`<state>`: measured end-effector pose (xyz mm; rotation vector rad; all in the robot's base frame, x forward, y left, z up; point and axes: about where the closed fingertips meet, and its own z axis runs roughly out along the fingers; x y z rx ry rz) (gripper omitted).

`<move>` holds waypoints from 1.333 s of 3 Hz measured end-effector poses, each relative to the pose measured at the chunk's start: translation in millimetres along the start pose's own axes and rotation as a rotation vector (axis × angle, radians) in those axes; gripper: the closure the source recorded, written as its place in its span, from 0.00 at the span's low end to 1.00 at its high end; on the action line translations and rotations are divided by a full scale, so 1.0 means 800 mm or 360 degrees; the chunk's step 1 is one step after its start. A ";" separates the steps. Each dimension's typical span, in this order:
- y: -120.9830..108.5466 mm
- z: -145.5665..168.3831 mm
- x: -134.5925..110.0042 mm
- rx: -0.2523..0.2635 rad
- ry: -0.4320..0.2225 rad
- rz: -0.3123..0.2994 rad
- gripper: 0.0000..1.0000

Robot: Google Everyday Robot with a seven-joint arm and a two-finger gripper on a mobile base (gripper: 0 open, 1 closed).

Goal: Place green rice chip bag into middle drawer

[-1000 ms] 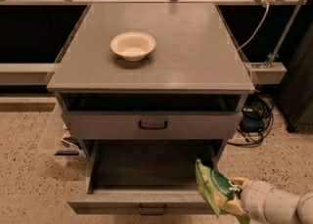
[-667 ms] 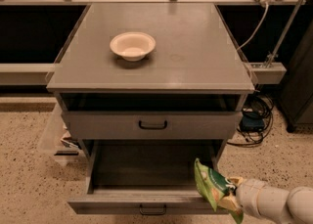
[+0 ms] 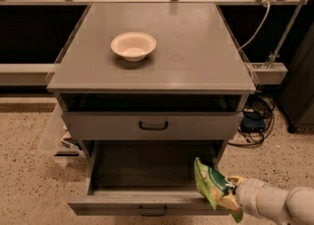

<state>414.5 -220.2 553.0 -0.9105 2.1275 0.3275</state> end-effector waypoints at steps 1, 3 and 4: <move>-0.032 0.022 -0.022 0.0040 -0.0075 -0.0049 1.00; -0.082 0.082 -0.044 0.0045 -0.0244 -0.0012 1.00; -0.075 0.120 -0.024 0.0017 -0.0331 0.0125 1.00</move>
Offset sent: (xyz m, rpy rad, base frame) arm 0.1258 0.0031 -0.0043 0.0726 -0.1634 0.0203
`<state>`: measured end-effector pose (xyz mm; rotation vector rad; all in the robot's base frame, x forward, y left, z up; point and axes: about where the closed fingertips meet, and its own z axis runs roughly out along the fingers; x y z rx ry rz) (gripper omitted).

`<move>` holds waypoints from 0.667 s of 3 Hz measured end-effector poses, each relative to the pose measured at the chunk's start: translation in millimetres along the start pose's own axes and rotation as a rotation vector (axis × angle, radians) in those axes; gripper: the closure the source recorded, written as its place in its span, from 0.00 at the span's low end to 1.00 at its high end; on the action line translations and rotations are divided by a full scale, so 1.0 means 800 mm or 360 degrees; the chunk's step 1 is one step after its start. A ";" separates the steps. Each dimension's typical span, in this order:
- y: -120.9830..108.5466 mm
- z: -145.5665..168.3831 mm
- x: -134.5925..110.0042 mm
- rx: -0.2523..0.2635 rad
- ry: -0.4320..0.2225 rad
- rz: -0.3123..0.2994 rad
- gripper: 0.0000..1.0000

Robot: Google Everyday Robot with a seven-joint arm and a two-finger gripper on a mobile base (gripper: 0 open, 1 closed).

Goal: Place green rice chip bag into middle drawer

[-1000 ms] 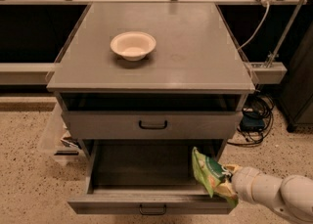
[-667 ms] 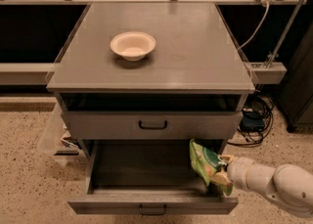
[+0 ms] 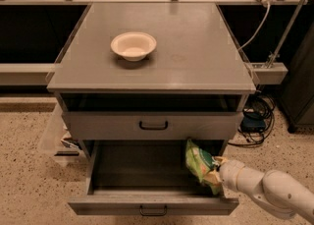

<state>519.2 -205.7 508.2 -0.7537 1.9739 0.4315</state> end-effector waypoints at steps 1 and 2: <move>0.029 0.046 0.036 -0.0096 -0.0003 0.0136 1.00; 0.066 0.088 0.070 -0.0249 0.0049 0.0257 1.00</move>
Offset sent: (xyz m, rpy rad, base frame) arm -0.0198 0.0986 -0.1329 0.2143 0.2978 0.1161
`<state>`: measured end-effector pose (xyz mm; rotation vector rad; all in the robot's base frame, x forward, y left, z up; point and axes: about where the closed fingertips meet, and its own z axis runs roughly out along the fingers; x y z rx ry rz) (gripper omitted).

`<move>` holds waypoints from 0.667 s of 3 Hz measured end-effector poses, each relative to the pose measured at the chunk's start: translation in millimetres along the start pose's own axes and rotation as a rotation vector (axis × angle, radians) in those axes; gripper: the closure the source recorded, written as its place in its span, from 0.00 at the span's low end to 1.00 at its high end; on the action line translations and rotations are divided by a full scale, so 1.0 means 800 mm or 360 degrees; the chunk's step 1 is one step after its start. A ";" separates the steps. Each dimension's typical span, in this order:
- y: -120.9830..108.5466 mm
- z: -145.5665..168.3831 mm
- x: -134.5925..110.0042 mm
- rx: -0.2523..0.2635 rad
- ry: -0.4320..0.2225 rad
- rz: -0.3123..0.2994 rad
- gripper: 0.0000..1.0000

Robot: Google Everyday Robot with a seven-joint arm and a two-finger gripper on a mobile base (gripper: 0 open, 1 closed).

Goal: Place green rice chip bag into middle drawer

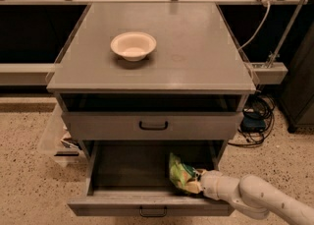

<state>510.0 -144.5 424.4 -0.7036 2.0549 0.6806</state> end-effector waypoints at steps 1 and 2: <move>0.005 0.008 0.004 -0.0024 0.0009 0.0009 0.82; 0.005 0.008 0.004 -0.0024 0.0009 0.0009 0.58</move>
Offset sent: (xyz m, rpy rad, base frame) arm -0.0011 0.0062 -0.0052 0.0065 0.0114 0.0109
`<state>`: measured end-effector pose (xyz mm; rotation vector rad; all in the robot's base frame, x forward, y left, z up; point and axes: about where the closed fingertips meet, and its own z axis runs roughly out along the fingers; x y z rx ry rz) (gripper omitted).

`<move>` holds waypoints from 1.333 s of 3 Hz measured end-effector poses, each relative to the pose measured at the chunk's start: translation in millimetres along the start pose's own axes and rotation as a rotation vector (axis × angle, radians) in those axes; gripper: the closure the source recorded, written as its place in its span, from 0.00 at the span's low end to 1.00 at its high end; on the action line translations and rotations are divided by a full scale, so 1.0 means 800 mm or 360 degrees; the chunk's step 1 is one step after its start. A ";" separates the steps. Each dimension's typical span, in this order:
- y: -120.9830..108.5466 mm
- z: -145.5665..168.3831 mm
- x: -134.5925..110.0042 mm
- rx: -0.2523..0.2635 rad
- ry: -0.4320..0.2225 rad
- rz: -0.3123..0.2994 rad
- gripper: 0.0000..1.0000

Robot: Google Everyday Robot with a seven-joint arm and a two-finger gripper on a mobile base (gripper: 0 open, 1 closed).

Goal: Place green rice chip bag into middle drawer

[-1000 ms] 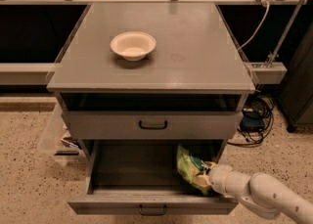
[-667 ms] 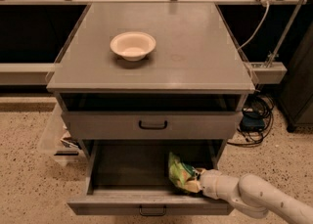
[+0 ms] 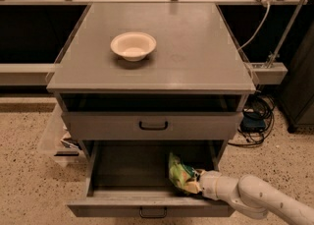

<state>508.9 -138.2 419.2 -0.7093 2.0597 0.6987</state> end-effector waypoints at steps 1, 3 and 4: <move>0.000 0.000 0.000 0.0000 0.0000 0.0000 0.35; 0.000 0.000 0.000 0.0000 0.0000 0.0000 0.00; 0.000 0.000 0.000 0.0000 0.0000 0.0000 0.00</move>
Offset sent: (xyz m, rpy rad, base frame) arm 0.0000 0.0000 0.0000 0.0000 0.0000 0.0000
